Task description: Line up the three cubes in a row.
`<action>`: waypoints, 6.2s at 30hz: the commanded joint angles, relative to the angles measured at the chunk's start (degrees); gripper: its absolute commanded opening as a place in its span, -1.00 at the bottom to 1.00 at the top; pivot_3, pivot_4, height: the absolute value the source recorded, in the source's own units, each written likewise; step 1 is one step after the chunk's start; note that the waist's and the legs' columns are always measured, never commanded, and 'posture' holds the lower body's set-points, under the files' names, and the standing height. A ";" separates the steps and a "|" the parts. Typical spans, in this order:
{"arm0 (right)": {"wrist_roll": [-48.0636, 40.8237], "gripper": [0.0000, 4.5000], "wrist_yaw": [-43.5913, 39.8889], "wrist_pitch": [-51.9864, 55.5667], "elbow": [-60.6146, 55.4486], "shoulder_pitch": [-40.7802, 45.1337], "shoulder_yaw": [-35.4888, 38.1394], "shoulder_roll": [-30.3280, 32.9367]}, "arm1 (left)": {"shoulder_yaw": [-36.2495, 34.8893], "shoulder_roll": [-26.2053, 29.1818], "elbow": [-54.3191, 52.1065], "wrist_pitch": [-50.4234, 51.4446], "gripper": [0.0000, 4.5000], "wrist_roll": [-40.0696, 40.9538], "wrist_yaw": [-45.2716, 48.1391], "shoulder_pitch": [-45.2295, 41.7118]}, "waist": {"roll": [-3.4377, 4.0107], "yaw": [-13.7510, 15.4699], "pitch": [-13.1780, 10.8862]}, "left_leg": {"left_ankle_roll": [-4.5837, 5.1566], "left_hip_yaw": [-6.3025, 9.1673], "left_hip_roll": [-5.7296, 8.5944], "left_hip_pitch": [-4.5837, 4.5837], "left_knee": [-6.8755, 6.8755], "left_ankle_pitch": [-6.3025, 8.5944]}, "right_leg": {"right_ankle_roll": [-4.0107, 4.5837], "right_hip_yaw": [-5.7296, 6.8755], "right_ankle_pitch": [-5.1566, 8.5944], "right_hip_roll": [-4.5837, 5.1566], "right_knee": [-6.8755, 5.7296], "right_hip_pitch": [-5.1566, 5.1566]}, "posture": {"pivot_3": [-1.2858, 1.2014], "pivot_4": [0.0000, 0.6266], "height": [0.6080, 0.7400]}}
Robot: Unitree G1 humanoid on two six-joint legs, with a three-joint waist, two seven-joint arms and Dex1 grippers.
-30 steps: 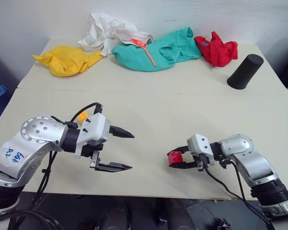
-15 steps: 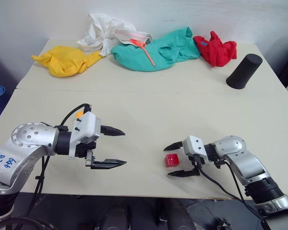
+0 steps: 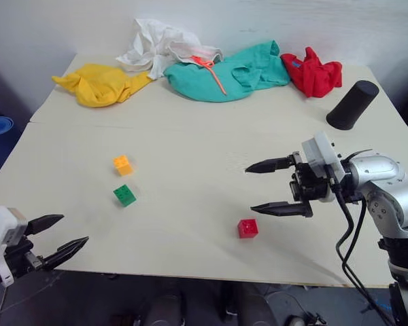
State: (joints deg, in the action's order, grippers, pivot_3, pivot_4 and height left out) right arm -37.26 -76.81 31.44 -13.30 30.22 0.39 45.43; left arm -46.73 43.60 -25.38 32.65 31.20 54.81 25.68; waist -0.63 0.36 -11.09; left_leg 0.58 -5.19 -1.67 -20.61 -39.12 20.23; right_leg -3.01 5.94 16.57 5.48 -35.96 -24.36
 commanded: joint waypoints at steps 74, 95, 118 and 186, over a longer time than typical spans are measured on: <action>3.34 1.00 3.06 -6.16 -6.63 -15.87 3.88 7.74 | 50.69 2.91 6.80 -5.90 0.99 -14.87 8.67 -38.47 | 0.02 0.67 0.01 | 0.11 -0.37 0.02 -0.01 -0.11 -0.19 | -0.16 -0.08 -0.09 -0.19 -0.12 -0.07 | 0.03 -0.52 1.00; 2.79 1.00 -2.02 -4.97 1.79 -1.40 -1.41 2.80 | 5.27 3.20 11.22 -6.25 0.99 -9.43 -0.15 -7.62 | 0.01 -0.33 0.02 | 0.07 -0.20 0.00 0.00 -0.04 -0.10 | -0.14 0.00 -0.09 -0.02 -0.06 -0.07 | 0.03 -0.52 1.00; -1.78 1.00 7.72 0.59 -11.16 -9.75 5.45 4.02 | 49.95 4.15 80.49 -33.28 0.99 -31.38 14.38 -78.64 | -0.32 -0.40 0.13 | 0.36 -1.36 0.10 -0.62 -0.65 -0.06 | -0.26 1.27 -0.29 0.01 -0.77 -0.78 | 0.03 -0.52 1.00; 6.58 1.00 -11.95 -16.32 11.17 -21.13 10.82 19.38 | 22.96 30.44 25.07 -18.31 0.98 -6.64 36.65 -27.50 | -0.28 -0.60 0.11 | 0.46 -1.18 -0.07 -0.52 -0.86 0.14 | -0.24 0.44 -0.27 0.14 -0.58 -0.80 | 0.03 -0.52 1.00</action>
State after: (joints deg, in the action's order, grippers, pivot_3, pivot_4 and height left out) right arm -30.63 -86.90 16.22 -2.89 8.32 10.13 64.13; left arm -19.73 72.91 2.31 11.31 21.51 86.05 -2.86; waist -0.92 -0.24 -10.99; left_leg 1.04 -6.37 -1.75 -21.14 -39.98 20.37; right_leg -3.25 6.38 16.29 5.61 -36.53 -25.16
